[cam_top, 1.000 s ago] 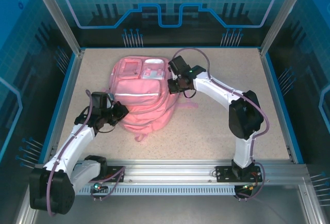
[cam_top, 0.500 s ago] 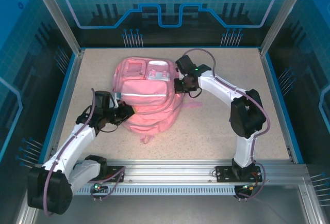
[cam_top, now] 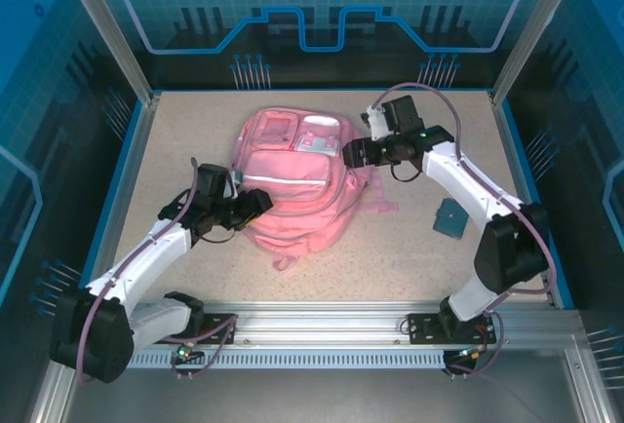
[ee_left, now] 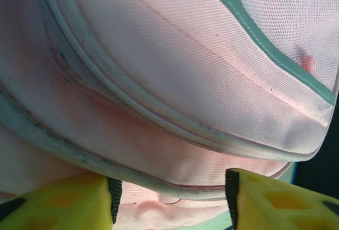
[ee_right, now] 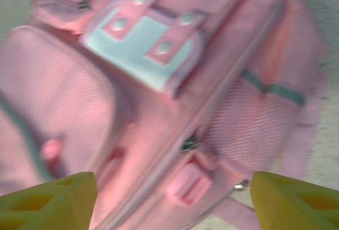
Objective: Pack the student bag
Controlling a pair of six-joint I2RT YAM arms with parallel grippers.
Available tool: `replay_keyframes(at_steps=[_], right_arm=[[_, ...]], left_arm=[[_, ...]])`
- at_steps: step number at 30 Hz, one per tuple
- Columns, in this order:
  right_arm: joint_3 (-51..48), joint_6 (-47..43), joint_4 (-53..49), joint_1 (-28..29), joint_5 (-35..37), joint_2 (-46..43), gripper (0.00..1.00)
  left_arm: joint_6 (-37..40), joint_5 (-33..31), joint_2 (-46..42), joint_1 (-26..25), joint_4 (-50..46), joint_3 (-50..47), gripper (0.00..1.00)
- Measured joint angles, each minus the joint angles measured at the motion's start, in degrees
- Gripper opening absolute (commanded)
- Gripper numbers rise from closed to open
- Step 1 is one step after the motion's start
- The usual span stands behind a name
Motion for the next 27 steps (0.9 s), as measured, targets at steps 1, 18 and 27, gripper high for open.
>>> replay_keyframes(at_steps=[1,18,27], right_arm=[[-0.9,-0.1,0.7,0.0,-2.0,-0.6,0.81],[-2.3,0.0,7.8,2.5,-19.3,8.9,0.84],[-0.9,-6.5,6.2,3.1,-26.9,10.4,0.82]], left_arm=[[-0.1,-0.6,-0.5,0.0,-0.6,0.1,0.68],[1.8,-8.6,-6.4,0.0,-7.9,3.4,0.93],[1.9,-10.2,-4.7,0.0,-6.4,4.0,0.94]])
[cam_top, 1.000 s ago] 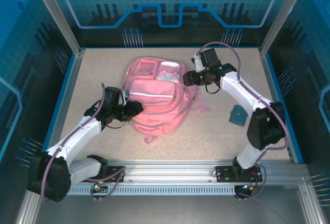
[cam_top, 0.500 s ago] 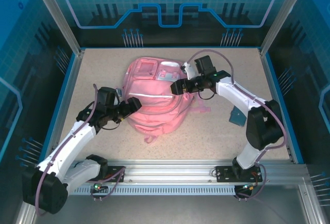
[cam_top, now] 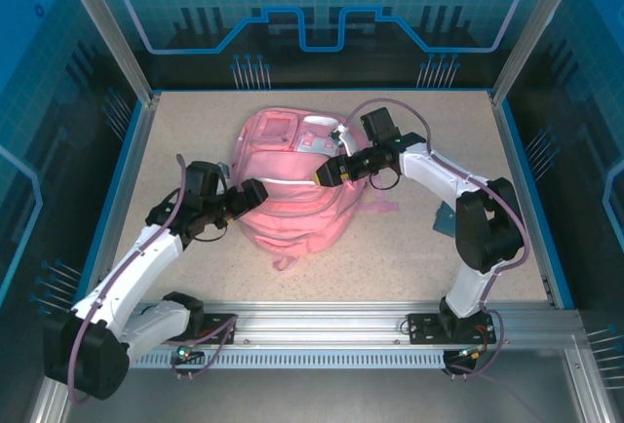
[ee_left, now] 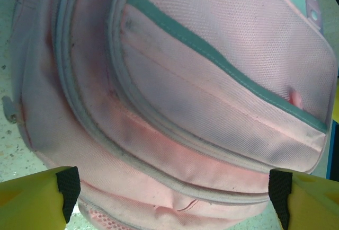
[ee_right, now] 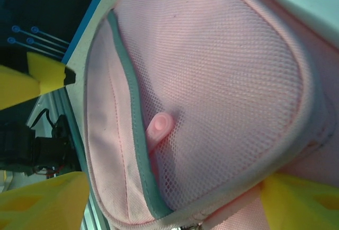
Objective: Pack the student bag
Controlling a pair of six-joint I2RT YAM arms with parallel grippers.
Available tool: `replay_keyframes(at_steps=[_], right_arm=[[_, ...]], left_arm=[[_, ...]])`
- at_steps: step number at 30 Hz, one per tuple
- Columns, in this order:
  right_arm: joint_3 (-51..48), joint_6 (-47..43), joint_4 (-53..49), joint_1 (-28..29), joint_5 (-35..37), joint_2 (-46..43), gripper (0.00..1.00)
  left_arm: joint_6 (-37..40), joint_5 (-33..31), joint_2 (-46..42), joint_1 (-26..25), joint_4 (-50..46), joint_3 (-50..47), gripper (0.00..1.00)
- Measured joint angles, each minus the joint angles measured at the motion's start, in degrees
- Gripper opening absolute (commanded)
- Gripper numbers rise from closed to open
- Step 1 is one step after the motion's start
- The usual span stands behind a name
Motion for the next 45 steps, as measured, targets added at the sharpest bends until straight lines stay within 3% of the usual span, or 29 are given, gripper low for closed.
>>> replay_keyframes(at_steps=[7,14,18,25,31,38,45], right_arm=[[0.3,-4.8,-2.9,0.1,-0.4,-0.2,0.73],[-1.2,-5.2,-4.0,0.8,4.1,-3.2,0.82],[1.4,-4.8,-4.1,0.9,6.6,-1.2,0.82],[4.7,-6.4,-4.6,1.3,4.2,3.1,0.80],[2.2,-9.0,-5.4,1.3,3.0,1.3,0.75],[-2.3,-11.7,-6.3,1.5,3.5,-3.0,0.63],[-3.4,-14.2,-6.8,2.3,7.8,-4.1,0.47]], left_arm=[[0.2,0.4,3.4,-0.1,2.6,2.5,0.89],[1.3,1.2,6.4,-1.0,3.3,5.0,0.89],[1.5,1.3,8.1,-1.7,4.2,6.6,0.89],[1.7,2.0,11.2,-3.0,5.1,8.8,0.85],[3.0,3.1,18.8,-4.9,5.0,16.2,0.72],[4.9,2.8,31.3,-8.7,4.7,27.6,0.44],[6.5,0.1,42.2,-11.6,2.2,38.0,0.31]])
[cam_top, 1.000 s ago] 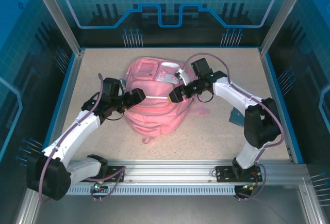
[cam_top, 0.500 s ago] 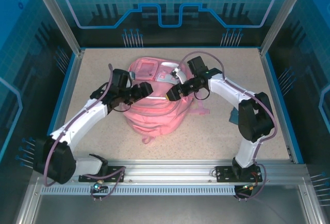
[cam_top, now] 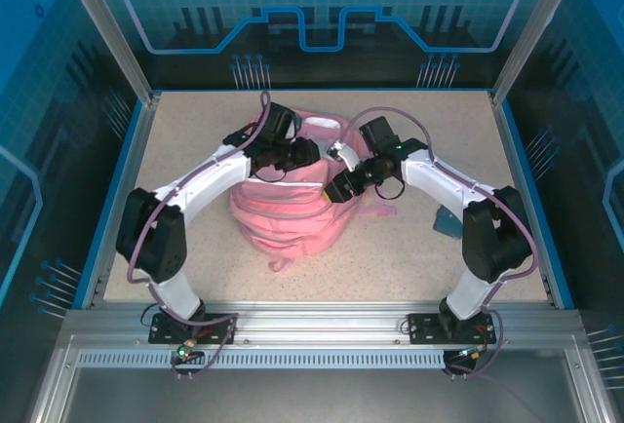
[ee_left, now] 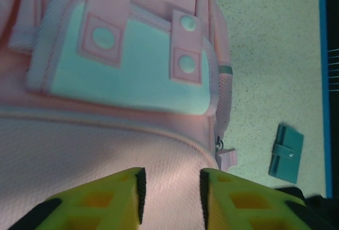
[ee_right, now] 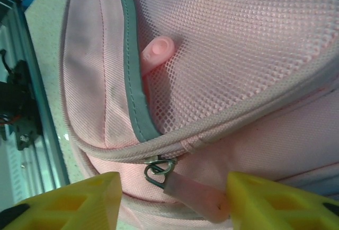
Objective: Pack the student bag
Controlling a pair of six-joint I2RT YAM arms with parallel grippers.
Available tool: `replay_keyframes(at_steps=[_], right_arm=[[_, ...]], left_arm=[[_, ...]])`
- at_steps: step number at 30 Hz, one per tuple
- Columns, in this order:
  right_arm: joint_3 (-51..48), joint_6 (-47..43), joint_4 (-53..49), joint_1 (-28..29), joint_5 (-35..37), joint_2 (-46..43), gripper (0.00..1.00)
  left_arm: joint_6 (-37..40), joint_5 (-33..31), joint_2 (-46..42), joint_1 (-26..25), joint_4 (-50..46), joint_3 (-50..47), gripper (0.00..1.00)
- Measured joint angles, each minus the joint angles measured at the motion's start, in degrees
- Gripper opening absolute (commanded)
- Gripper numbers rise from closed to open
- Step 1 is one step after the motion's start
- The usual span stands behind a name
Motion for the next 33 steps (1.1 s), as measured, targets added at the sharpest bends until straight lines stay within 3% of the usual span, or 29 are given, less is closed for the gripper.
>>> replay_keyframes(at_steps=[7,9,15,21,27,30,33], right_arm=[[0.0,-0.7,0.4,1.5,6.2,0.0,0.21],[0.0,-0.5,0.5,1.6,7.2,0.0,0.09],[-3.8,1.7,3.1,3.1,12.0,-2.3,0.00],[-10.4,6.0,8.7,7.4,17.9,-8.6,0.00],[-15.2,12.2,15.1,11.8,19.1,-10.6,0.01],[-16.6,15.1,17.8,12.1,19.3,-10.7,0.09],[-17.9,18.7,19.2,11.7,19.3,-12.6,0.32]], left_arm=[[0.9,-3.3,5.2,-0.1,-2.8,3.9,0.27],[0.8,-4.3,6.2,-0.2,-3.8,5.1,0.27],[-0.7,-6.0,9.0,-0.7,-5.8,8.0,0.23],[-5.7,-7.6,9.8,-1.4,-5.5,8.2,0.19],[-10.0,-7.7,10.4,-1.7,-3.2,8.1,0.19],[-10.9,-7.6,10.4,-1.7,-1.7,7.5,0.23],[-11.0,-7.4,9.6,-1.7,0.0,6.6,0.32]])
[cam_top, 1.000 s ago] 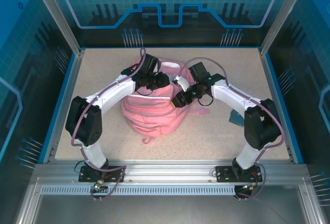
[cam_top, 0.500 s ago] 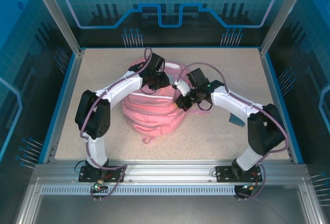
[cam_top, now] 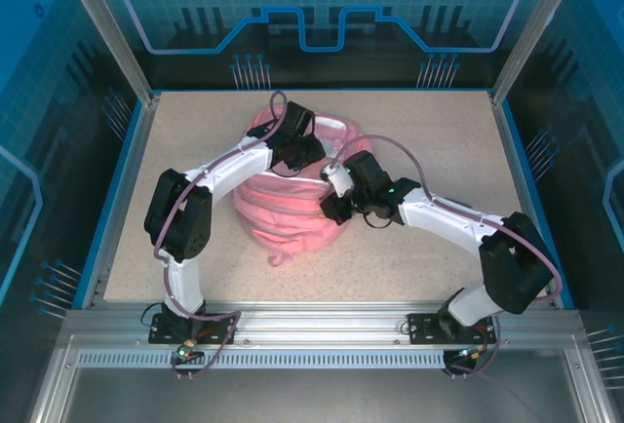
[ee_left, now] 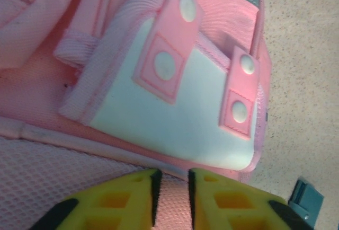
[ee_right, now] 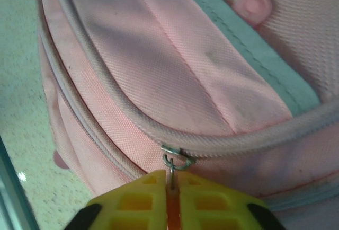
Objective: Pack the student bag
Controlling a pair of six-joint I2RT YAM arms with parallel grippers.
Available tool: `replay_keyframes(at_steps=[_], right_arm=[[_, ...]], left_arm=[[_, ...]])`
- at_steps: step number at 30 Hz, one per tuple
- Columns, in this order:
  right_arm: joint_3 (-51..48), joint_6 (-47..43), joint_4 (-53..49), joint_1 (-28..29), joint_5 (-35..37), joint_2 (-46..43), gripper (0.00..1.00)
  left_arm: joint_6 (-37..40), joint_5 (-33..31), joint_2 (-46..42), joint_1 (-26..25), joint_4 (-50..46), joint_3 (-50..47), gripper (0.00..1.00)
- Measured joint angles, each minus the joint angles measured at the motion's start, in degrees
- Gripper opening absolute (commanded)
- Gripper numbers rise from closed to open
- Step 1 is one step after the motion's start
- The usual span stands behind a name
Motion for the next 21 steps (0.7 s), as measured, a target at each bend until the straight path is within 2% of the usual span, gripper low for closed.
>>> replay_keyframes(at_steps=[5,8,15,21], right_arm=[[-4.3,6.3,1.3,-4.2,0.1,-8.7,0.59],[-5.7,10.3,1.5,-8.1,1.1,-12.9,0.68],[-4.9,20.0,0.3,-15.3,-0.2,-12.0,0.73],[-2.0,25.5,-0.5,-16.2,-2.8,-7.0,0.80]], left_arm=[[0.5,0.6,-3.5,0.1,0.5,-2.5,0.46],[1.5,0.9,-7.0,0.1,-1.1,-4.2,0.52],[3.2,-2.2,-19.4,-2.5,-5.5,-9.6,0.58],[3.3,-9.9,-25.7,-11.7,-10.1,-14.4,0.65]])
